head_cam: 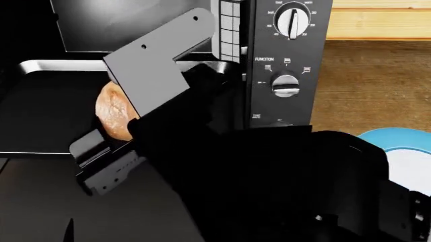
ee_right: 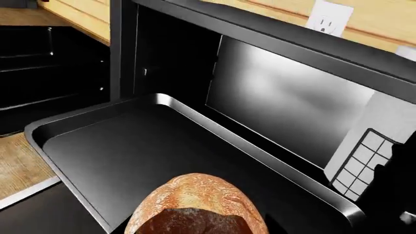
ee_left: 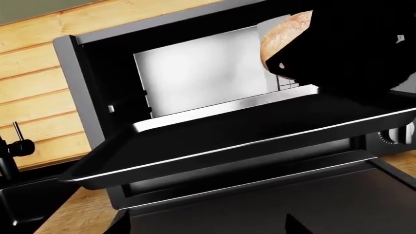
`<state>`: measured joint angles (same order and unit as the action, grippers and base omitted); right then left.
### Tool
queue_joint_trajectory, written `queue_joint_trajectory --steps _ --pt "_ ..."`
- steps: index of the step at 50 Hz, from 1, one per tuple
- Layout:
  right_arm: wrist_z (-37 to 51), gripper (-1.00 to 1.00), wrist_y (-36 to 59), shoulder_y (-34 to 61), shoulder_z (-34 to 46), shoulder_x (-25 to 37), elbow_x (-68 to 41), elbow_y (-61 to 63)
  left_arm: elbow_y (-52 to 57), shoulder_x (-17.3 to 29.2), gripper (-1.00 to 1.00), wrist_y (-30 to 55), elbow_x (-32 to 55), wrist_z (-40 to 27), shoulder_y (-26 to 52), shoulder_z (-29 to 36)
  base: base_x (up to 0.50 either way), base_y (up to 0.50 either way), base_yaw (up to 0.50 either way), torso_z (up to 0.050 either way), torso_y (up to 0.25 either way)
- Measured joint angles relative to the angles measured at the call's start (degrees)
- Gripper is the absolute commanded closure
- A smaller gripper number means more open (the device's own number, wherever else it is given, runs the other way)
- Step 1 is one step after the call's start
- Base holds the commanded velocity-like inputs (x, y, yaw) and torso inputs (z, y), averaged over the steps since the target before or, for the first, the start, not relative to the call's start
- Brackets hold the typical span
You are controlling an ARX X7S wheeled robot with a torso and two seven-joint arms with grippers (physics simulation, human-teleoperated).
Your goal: Pick the bread from the tray and place it on the plate on the counter.
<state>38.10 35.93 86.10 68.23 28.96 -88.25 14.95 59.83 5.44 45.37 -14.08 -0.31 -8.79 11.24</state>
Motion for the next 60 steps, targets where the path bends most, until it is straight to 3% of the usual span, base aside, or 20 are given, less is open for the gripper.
queue_joint_trajectory --steps 15,27,43,60 --pt "14.08 1.0 -4.36 -4.85 -4.15 13.36 -3.5 21.33 0.17 -0.67 -1.0 -0.33 -1.17 0.77 -0.49 0.17 0.0 0.0 0.0 0.0 0.0" --pt "18.75 1.0 -10.33 -11.02 -7.4 25.64 -3.51 30.23 0.17 -0.86 -1.0 -0.4 -1.65 0.91 -0.61 0.43 0.0 0.0 0.0 0.0 0.0" --pt "14.7 1.0 -18.4 -18.54 -10.02 39.64 -4.16 23.58 0.1 -0.9 -1.0 -0.26 -1.84 0.89 -0.54 0.69 0.0 0.0 0.0 0.0 0.0" --pt "10.79 1.0 -17.18 -19.11 -10.8 43.8 -7.29 12.17 0.15 -0.93 -1.0 -0.1 -2.0 0.85 -0.6 0.83 0.0 0.0 0.0 0.0 0.0"
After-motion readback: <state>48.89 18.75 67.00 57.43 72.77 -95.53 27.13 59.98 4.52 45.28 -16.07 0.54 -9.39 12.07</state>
